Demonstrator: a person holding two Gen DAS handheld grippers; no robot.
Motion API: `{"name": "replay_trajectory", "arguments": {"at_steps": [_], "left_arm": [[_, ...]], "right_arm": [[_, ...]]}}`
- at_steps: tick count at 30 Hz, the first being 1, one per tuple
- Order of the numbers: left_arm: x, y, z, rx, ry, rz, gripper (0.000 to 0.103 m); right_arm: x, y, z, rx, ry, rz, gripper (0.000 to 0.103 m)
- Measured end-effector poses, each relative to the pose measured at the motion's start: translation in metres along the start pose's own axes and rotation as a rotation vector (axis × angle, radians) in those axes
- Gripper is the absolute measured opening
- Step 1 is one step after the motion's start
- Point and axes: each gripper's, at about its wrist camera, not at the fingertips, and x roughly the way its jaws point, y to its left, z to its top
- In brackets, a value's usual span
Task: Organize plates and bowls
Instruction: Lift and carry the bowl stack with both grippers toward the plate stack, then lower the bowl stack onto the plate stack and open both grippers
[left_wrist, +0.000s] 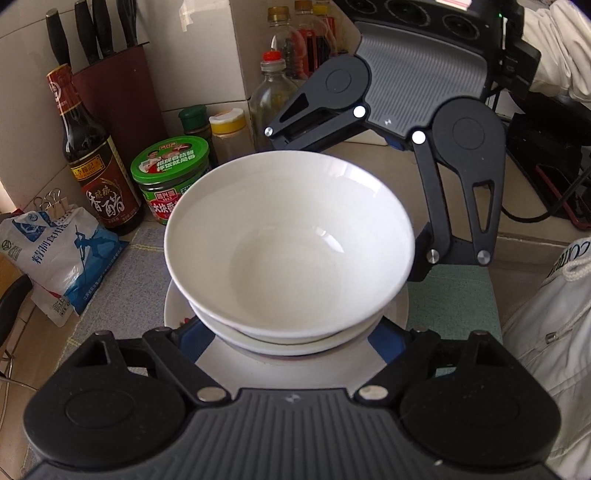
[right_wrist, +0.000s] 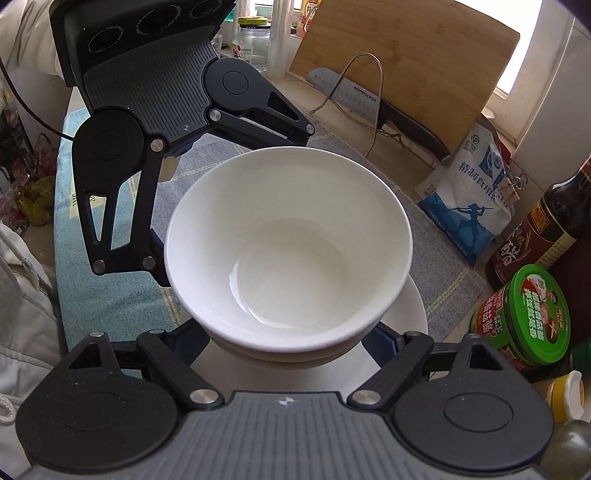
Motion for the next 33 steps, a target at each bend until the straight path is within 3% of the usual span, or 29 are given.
{"name": "replay_trajectory", "arguments": {"at_steps": [8,16,20,25,30,33], "left_arm": [[0.013,0.005,0.0,-0.027,0.007,-0.009,0.088],[0.011,0.008,-0.005,-0.051,-0.046,-0.002,0.089],[0.001,0.005,-0.013,-0.044,-0.092,0.0,0.095],[-0.037,-0.004,-0.032,-0.061,-0.184,0.061,0.096],[-0.103,-0.021,-0.05,-0.131,-0.387,0.229,0.103],[-0.117,-0.025,-0.053,-0.18,-0.368,0.278,0.103]], "right_arm": [[0.005,-0.005,-0.011,0.026,0.013,-0.003,0.09],[0.003,-0.006,-0.011,0.077,0.018,-0.041,0.091],[-0.002,-0.001,-0.008,0.156,0.01,-0.081,0.103],[-0.01,0.028,0.0,0.199,0.046,-0.191,0.103],[-0.034,0.068,0.019,0.281,0.026,-0.345,0.103],[-0.048,0.089,0.033,0.381,0.0,-0.473,0.103]]}}
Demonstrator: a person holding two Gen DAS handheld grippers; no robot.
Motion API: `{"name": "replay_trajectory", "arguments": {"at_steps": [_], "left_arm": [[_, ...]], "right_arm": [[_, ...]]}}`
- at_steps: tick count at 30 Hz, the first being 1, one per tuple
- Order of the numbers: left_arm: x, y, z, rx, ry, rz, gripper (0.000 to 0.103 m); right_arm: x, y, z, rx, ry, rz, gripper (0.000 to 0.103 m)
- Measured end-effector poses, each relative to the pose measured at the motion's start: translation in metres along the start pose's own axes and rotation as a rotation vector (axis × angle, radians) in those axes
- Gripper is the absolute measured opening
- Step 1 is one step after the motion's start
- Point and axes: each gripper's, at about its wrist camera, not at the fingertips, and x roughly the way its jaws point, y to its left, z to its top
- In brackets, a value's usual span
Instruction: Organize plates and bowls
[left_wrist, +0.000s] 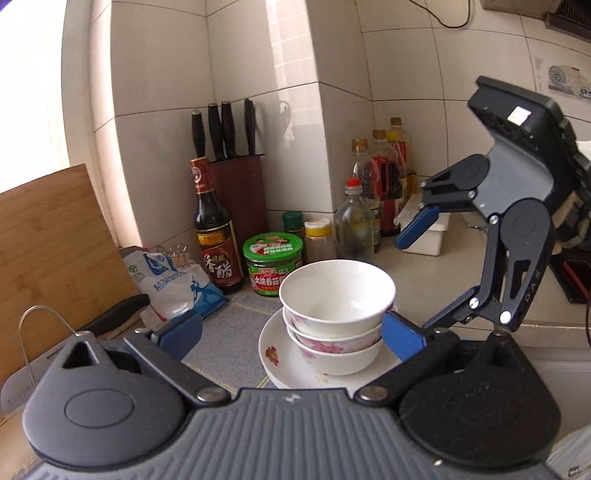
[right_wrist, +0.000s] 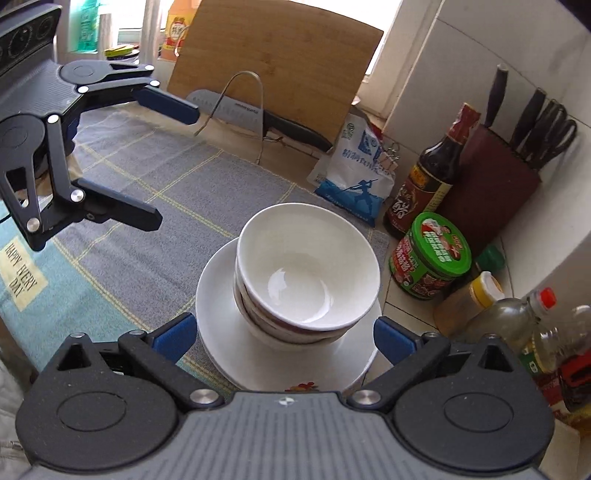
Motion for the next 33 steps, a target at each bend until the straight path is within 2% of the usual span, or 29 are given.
{"name": "replay_trajectory", "arguments": {"at_steps": [2,4,7,10,13,18,33], "left_arm": [[-0.003,-0.001,-0.004,-0.039,0.031,0.021,0.103],[-0.011,-0.004,-0.009,-0.099,0.024,0.072,0.103],[-0.016,-0.011,-0.006,-0.167,0.082,0.15,0.103],[-0.023,-0.015,-0.001,-0.246,0.167,0.216,0.103],[-0.029,-0.013,0.002,-0.314,0.213,0.222,0.103],[-0.041,-0.017,0.006,-0.319,0.225,0.253,0.103],[-0.053,-0.021,0.011,-0.339,0.235,0.309,0.103]], "right_arm": [[-0.01,0.009,0.003,0.102,-0.012,-0.079,0.103],[-0.02,0.018,0.003,0.254,-0.023,-0.172,0.103],[-0.031,0.035,-0.003,0.455,-0.032,-0.269,0.103],[-0.036,0.05,-0.01,0.572,0.003,-0.358,0.103],[-0.042,0.062,-0.014,0.648,0.017,-0.421,0.103],[-0.054,0.072,-0.02,0.715,0.007,-0.444,0.103],[-0.062,0.077,-0.014,0.7,-0.022,-0.456,0.103]]}}
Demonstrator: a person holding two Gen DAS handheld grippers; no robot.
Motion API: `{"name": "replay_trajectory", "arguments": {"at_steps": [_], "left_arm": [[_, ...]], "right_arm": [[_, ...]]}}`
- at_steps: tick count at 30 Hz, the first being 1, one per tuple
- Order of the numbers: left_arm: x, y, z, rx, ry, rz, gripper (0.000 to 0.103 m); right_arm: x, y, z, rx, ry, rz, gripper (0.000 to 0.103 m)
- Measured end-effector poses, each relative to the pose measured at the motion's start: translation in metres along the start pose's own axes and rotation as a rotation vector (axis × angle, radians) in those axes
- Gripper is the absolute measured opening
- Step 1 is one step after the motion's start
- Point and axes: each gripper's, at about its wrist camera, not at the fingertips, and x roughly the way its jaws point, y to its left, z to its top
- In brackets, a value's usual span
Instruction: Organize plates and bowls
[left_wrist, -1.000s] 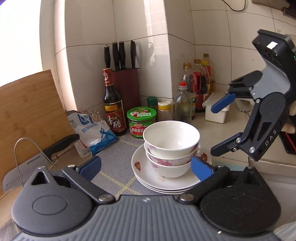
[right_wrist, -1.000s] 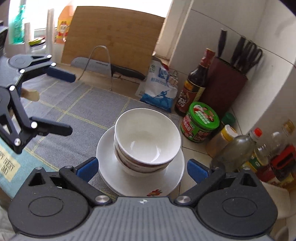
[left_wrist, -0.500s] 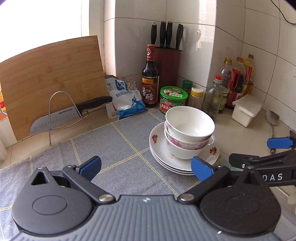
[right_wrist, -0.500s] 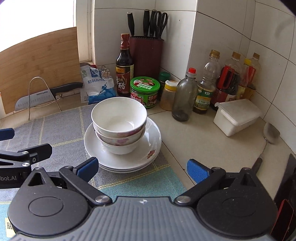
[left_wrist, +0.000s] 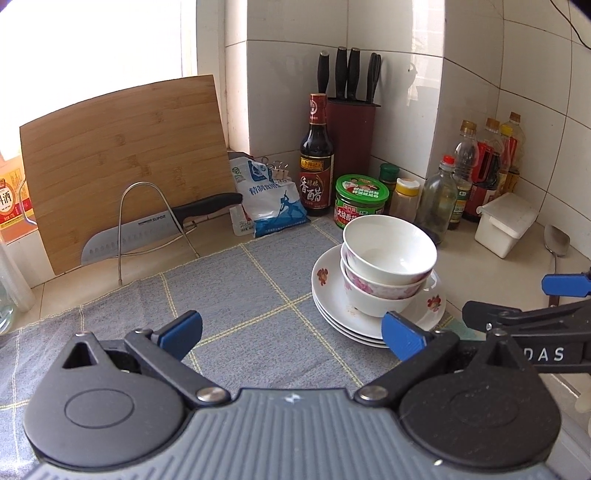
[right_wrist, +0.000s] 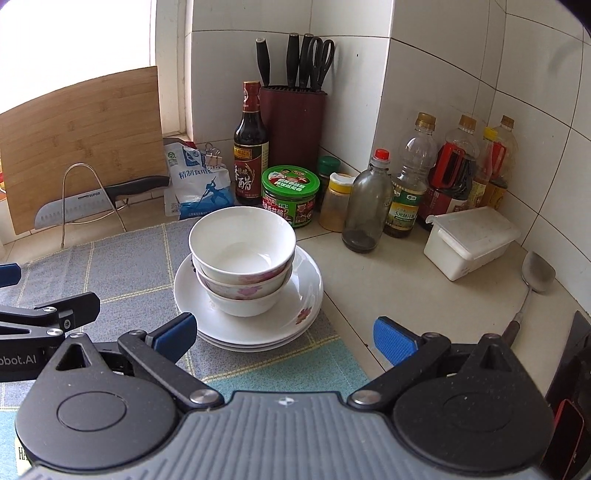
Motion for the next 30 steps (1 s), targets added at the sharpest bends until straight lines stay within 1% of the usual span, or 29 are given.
{"name": "replay_trajectory", "arguments": {"at_steps": [6,30], "left_arm": [[-0.0018,0.0002,-0.0009,-0.007,0.005,0.011,0.103],[-0.0062,0.0009,0.0007,-0.017,0.003,0.013,0.103]], "right_arm": [[-0.0015,0.0002,-0.0003,0.0,-0.002,0.0,0.103],[-0.0075,-0.0017,0.0024,-0.01,-0.018,-0.008,0.103]]}}
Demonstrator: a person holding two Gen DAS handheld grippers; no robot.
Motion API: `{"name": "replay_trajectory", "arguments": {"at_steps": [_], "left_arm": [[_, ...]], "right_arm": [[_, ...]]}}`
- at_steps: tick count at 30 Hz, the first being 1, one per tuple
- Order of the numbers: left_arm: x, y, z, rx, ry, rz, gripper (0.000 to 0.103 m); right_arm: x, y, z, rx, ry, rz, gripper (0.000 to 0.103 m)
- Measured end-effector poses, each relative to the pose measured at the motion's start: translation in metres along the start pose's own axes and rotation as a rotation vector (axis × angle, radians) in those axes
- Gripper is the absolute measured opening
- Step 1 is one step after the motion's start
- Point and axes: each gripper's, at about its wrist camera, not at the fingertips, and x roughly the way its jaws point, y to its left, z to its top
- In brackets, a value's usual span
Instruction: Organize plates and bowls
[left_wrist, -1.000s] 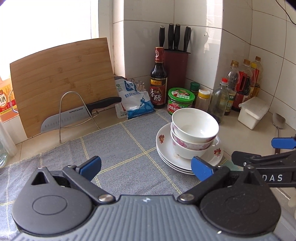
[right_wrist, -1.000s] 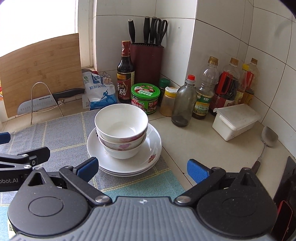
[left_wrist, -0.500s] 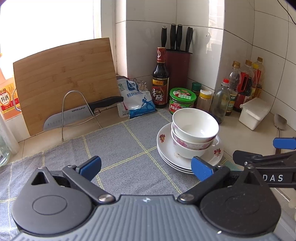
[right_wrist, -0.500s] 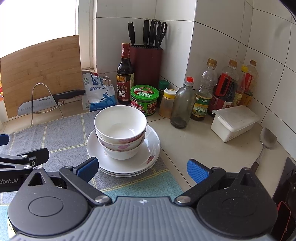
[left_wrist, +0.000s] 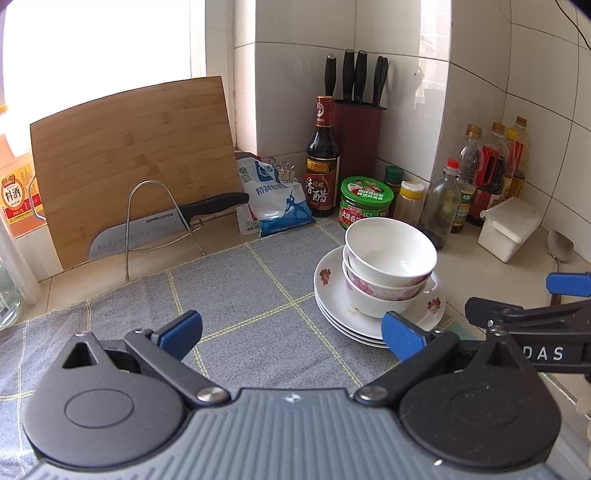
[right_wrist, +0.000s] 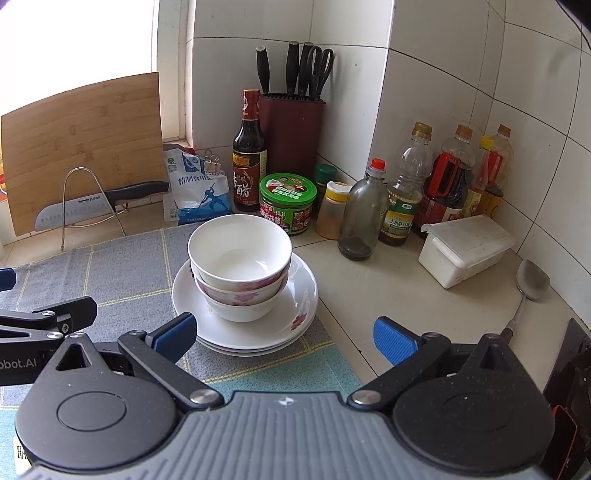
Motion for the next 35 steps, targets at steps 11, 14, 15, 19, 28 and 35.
{"name": "replay_trajectory", "arguments": {"at_steps": [11,14,15,19,28,35], "left_arm": [[0.0011,0.0009,0.0002,-0.006,0.005,0.002,0.103],[0.0016,0.0012,0.0003,-0.006,0.005,0.001,0.103],[0.0016,0.001,0.0003,-0.006,0.005,0.001,0.103],[0.0019,0.0009,0.0004,-0.007,0.005,0.002,0.103],[0.0034,0.0021,0.0001,-0.011,0.007,0.0,0.103],[0.0034,0.0021,-0.0006,-0.015,0.009,-0.001,0.103]], "right_arm": [[0.0008,0.0014,0.0018,-0.007,-0.001,-0.004,0.103],[0.0008,0.0014,0.0018,-0.008,0.0,-0.006,0.103],[0.0012,0.0017,0.002,-0.009,-0.001,-0.006,0.103],[0.0013,0.0022,0.0025,-0.011,-0.001,-0.009,0.103],[0.0018,0.0027,0.0035,-0.014,-0.004,-0.013,0.103],[0.0015,0.0029,0.0035,-0.014,-0.004,-0.014,0.103]]}}
